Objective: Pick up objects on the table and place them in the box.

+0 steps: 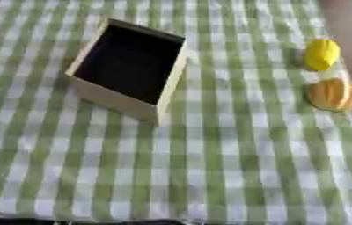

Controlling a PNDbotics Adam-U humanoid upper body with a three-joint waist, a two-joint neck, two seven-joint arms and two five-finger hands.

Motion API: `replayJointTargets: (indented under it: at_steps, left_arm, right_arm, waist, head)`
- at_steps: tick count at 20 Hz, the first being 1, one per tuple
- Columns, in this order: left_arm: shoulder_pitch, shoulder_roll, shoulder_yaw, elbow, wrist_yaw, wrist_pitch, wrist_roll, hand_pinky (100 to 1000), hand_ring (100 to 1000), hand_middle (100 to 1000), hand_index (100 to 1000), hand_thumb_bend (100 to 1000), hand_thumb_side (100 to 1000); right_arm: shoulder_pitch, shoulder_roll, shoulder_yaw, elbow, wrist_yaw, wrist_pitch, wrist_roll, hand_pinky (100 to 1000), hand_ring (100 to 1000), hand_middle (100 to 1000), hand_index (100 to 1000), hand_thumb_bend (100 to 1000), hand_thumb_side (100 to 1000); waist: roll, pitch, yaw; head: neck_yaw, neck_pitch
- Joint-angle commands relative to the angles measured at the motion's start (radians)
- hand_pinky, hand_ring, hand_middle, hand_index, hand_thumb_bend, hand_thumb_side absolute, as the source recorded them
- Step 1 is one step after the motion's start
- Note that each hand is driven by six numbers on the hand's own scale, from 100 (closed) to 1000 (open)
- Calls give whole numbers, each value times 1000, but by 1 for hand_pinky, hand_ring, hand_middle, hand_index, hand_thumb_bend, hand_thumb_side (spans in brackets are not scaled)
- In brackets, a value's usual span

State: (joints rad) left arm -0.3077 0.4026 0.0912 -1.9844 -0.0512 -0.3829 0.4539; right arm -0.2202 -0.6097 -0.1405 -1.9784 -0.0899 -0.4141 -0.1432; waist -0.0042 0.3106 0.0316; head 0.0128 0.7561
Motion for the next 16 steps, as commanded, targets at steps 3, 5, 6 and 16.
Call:
replayJointTargets:
  at_steps: [3, 5, 6, 16]
  left_arm:
    - [-4, 12, 3, -16, 3, -3, -5, 641, 731, 729, 859, 367, 540]
    - [-4, 14, 3, -16, 2, -3, -4, 641, 731, 729, 859, 367, 540]
    - [-3, 16, 3, -16, 2, -3, -4, 641, 731, 729, 859, 366, 540]
    - [9, 31, 4, -16, -6, 1, -2, 640, 731, 730, 858, 360, 543]
  right_arm:
    - [17, -11, -12, -22, 0, -2, 0, 903, 836, 697, 898, 100, 579]
    - [22, -19, -21, -22, 9, -4, -6, 901, 837, 700, 898, 100, 574]
    - [23, -30, -29, -22, 17, -1, -13, 898, 839, 704, 898, 100, 566]
    - [-31, -338, -93, 121, 156, 228, 6, 896, 889, 776, 943, 100, 469]
  waist:
    - [1, -17, 0]
    - [0, -17, 0]
    - [-1, -18, -1]
    - [-6, -19, -16]
  head:
    - [5, 6]
    - [4, 5]
    - [5, 6]
    - [-19, -1]
